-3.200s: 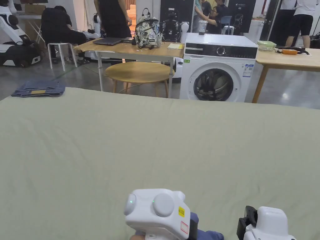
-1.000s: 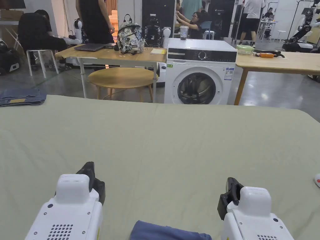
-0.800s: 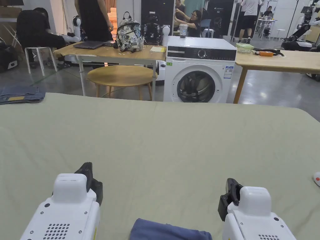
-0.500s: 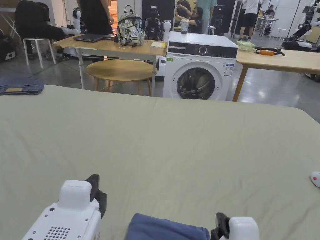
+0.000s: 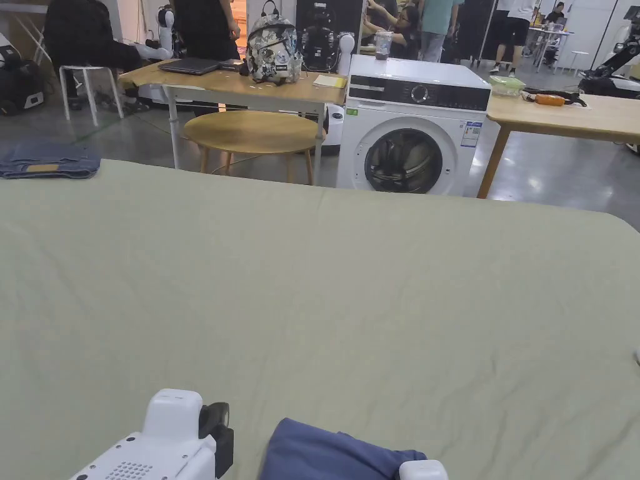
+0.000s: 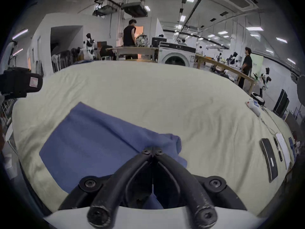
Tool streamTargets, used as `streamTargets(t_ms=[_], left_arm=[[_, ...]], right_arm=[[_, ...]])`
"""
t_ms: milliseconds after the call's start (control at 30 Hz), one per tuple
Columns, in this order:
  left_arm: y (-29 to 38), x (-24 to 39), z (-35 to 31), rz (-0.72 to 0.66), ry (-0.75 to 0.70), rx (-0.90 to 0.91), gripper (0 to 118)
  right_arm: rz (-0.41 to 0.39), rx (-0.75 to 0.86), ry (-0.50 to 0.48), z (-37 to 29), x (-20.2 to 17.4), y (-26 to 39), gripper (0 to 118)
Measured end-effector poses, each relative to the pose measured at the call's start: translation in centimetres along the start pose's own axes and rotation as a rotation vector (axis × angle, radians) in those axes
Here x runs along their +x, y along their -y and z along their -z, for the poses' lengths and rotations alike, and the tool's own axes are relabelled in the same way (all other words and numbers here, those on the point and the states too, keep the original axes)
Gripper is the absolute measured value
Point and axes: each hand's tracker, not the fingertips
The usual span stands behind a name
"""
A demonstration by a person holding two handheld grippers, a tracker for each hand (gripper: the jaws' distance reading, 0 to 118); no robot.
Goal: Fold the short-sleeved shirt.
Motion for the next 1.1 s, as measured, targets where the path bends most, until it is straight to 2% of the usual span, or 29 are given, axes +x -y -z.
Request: streamTargets(t_ms=[100,167,300,433,567,633,833,933,967,1000,1033,1100], left_arm=[[-0.3,-1.0,1.0,-0.071,0.076,-0.099,0],[-0.5,-1.6,1.8,-0.119,0.141,-0.174,4],[-0.5,-2.8,3.2,-0.180,0.260,-0.303,16],[-0.3,-3.4,4.4,-0.284,0.390,-0.401,40],[-0.2,-4.2,6.3,-0.303,0.449,-0.460,66],[-0.2,-4.3,7.6,-0.333,0.496,-0.505,74],[1.9,-3.7,12.6,-0.426,0.646,-0.767,74],[1.9,-2.4,12.1,-0.454,0.688,-0.733,74],[1.8,-2.4,12.1,-0.481,0.706,-0.721,69],[2.0,-2.5,12.3,-0.508,0.719,-0.713,56],[2.2,-2.4,12.5,-0.504,0.700,-0.718,37],[3.0,-2.5,12.5,-0.507,0.682,-0.728,30]], right_arm=[[-0.050,-0.017,0.023,0.3,-0.3,0.4,0],[-0.059,-0.016,0.024,0.5,-0.3,0.3,0],[-0.033,-0.033,0.009,0.6,0.4,-0.3,0],[-0.011,-0.044,-0.010,1.2,1.0,-0.2,0],[0.010,-0.065,-0.027,2.1,1.8,0.1,0],[0.010,-0.068,-0.028,2.1,1.8,0.2,0],[-0.034,-0.058,0.001,1.4,0.6,0.4,0],[-0.031,-0.060,-0.003,0.9,0.6,0.2,0],[-0.026,-0.061,-0.006,0.8,0.7,0.1,0],[-0.022,-0.063,-0.008,0.7,0.7,0.0,0],[-0.019,-0.066,-0.009,0.3,0.7,-0.3,0],[-0.012,-0.067,-0.016,0.1,0.7,-0.4,0]])
